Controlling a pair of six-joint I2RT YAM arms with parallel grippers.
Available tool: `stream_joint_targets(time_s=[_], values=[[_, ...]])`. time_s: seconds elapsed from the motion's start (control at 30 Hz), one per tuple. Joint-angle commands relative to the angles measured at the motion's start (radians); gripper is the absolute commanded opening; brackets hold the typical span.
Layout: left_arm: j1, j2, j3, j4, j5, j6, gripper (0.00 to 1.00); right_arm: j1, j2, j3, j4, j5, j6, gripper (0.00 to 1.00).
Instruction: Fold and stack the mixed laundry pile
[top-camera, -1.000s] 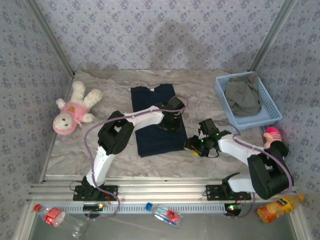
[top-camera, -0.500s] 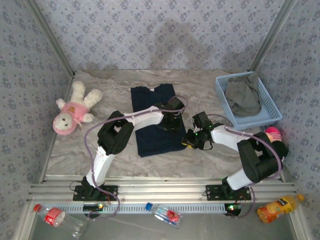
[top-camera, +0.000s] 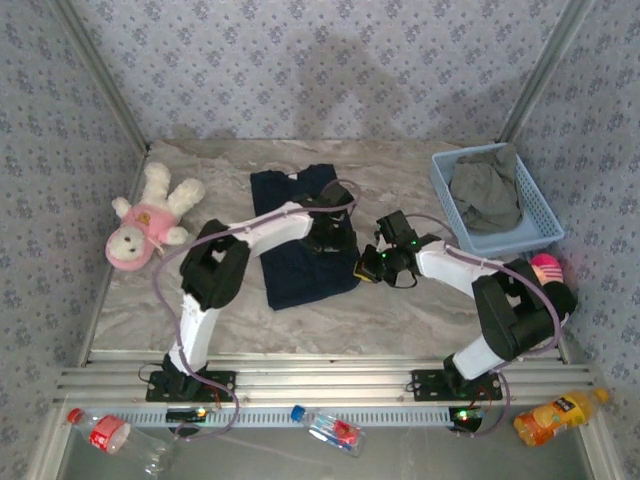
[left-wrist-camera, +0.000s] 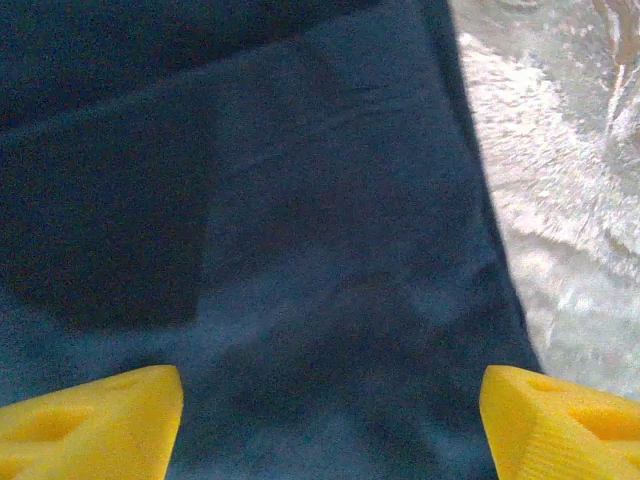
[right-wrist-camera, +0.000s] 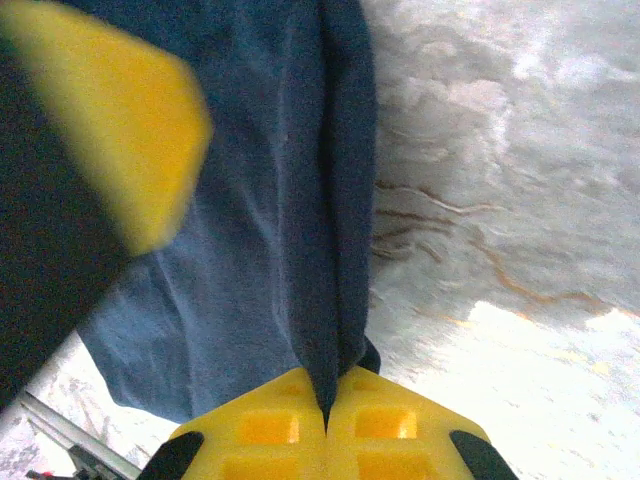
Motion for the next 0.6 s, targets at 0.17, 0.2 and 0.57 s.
stream_joint_targets(time_s=[0.17,0.2,0.57], values=[[0.064,-0.421,-0.329,-0.08,-0.024,-0.124,0.84,0.027,0.083,0.043,0.061,-0.086,0.018,0.0],[0.067,-0.464,-0.377,-0.082,-0.023,-0.15,0.83,0.027,0.091,0.049,0.058,-0.093,0.017,0.0],[0.072,-0.867,-0.915,0.052,-0.01,-0.559,0.72,0.03,0.102,0.054,0.04,-0.079,0.003,0.0]])
